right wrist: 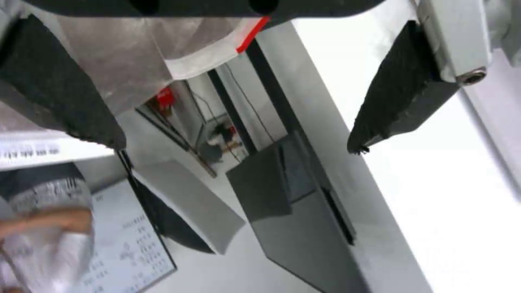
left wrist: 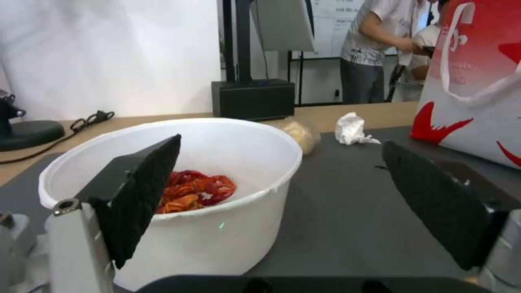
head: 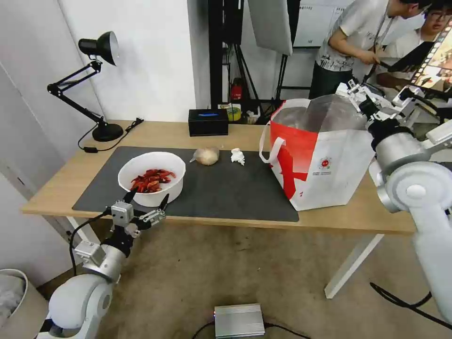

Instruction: Pick up the trash from the table and place it into the takeout bag.

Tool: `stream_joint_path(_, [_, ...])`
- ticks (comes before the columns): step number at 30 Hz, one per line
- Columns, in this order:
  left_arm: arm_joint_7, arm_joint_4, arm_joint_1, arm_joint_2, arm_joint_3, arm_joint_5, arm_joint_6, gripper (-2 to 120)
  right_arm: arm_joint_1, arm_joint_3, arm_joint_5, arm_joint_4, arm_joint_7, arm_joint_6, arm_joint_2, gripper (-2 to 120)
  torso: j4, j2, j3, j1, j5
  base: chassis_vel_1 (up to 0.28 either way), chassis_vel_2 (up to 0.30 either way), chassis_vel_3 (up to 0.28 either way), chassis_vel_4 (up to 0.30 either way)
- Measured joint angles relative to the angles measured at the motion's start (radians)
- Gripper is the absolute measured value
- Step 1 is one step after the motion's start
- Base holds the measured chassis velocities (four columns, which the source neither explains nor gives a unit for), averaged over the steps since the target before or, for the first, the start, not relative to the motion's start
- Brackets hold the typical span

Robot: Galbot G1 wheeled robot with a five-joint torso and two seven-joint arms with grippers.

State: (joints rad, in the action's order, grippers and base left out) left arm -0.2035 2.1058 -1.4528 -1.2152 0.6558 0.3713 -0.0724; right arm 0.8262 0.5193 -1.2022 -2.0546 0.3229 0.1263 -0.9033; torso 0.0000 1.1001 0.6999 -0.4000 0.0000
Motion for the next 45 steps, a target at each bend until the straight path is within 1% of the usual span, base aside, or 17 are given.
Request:
stream_joint_path(3, [0.001,0.003,0.0,0.0,0.004,0.003,0.0,100,0.024,0.005,0.063,-0.011,-0.029,-0.021,0.004,100,0.0,0.0,0.0,0.0,0.0,0.0,0.0,0.0,0.0])
stream_joint_path(8, [0.001,0.004,-0.01,-0.003,0.013,0.006,0.01,100,0.066,0.019,0.116,-0.04,-0.053,-0.039,0.008,100,0.0,0.0,0.0,0.0,-0.0001,0.0,0.0,0.0,0.0])
stream_joint_path(10, [0.0,0.0,-0.015,-0.005,0.019,0.008,0.017,100,0.119,0.031,0.181,-0.068,-0.074,-0.059,0.006,100,0.0001,0.0,0.0,0.0,-0.0001,0.0,0.0,0.0,0.0])
stream_joint_path(12, [0.0,-0.003,-0.016,-0.006,0.02,0.01,0.019,100,0.142,0.034,0.21,-0.079,-0.081,-0.066,0.002,100,0.0001,0.0,0.0,0.0,-0.0002,0.0,0.0,0.0,0.0])
stream_joint_path(15, [0.0,-0.008,-0.016,-0.009,0.025,0.019,0.019,100,0.226,0.046,0.319,-0.114,-0.088,-0.096,-0.019,100,0.0,0.0,0.0,0.0,0.0,0.0,0.0,0.0,0.0])
stream_joint_path(16, [0.0,-0.008,-0.016,-0.009,0.025,0.019,0.019,100,0.226,0.046,0.319,-0.114,-0.088,-0.096,-0.019,100,0.0,0.0,0.0,0.0,0.0,0.0,0.0,0.0,0.0])
stream_joint_path(18, [0.0,-0.007,-0.017,-0.012,0.03,0.021,0.02,100,0.283,0.047,0.397,-0.138,-0.083,-0.113,-0.043,100,0.0,0.0,0.0,0.0,0.0,0.0,0.0,0.0,0.0])
stream_joint_path(19, [0.0,-0.007,-0.017,-0.012,0.03,0.021,0.02,100,0.283,0.047,0.397,-0.138,-0.083,-0.113,-0.043,100,0.0,0.0,0.0,0.0,0.0,0.0,0.0,0.0,0.0])
stream_joint_path(22, [0.001,-0.006,-0.022,-0.019,0.037,0.022,0.021,100,0.362,0.047,0.486,-0.16,-0.076,-0.125,-0.086,100,0.0,0.0,0.0,0.0,-0.0002,0.0,0.0,0.0,0.0])
stream_joint_path(23, [0.001,-0.006,-0.022,-0.019,0.037,0.022,0.021,100,0.362,0.047,0.486,-0.16,-0.076,-0.125,-0.086,100,0.0,0.0,0.0,0.0,-0.0002,0.0,0.0,0.0,0.0])
stream_joint_path(25, [0.001,-0.005,-0.03,-0.026,0.037,0.022,0.023,100,0.413,0.041,0.549,-0.162,-0.069,-0.131,-0.124,100,0.0,0.0,0.0,0.0,0.0001,0.0,0.0,0.0,0.0])
stream_joint_path(27, [0.001,-0.005,-0.032,-0.03,0.037,0.021,0.025,100,0.432,0.037,0.573,-0.162,-0.067,-0.133,-0.136,100,0.0,0.0,0.0,0.0,0.0,0.0,0.0,0.0,0.0])
stream_joint_path(29, [0.001,-0.014,-0.038,-0.04,0.035,0.017,0.032,100,0.472,0.026,0.636,-0.157,-0.065,-0.14,-0.165,100,0.0,0.0,0.0,0.0,0.0,0.0,0.0,0.0,0.0])
stream_joint_path(31, [0.001,-0.017,-0.04,-0.043,0.035,0.016,0.034,100,0.482,0.022,0.656,-0.154,-0.065,-0.145,-0.172,100,0.0,0.0,0.0,0.0,-0.0001,0.0,0.0,0.0,0.0])
stream_joint_path(33, [0.001,-0.023,-0.045,-0.047,0.033,0.015,0.038,100,0.511,0.01,0.725,-0.14,-0.066,-0.159,-0.193,100,0.0001,0.0,0.0,0.0,-0.0001,0.0,0.0,0.0,0.0])
stream_joint_path(38, [0.0,-0.026,-0.045,-0.047,0.032,0.014,0.039,100,0.535,0.001,0.792,-0.119,-0.076,-0.182,-0.214,100,0.0,0.0,0.0,0.0,-0.0001,0.0,0.0,0.0,0.0])
stream_joint_path(45, [-0.003,-0.03,-0.041,-0.047,0.027,0.015,0.042,100,0.572,-0.018,0.91,-0.052,-0.127,-0.261,-0.25,100,0.0001,0.0,0.0,0.0,-0.0001,0.0,0.0,0.0,0.0])
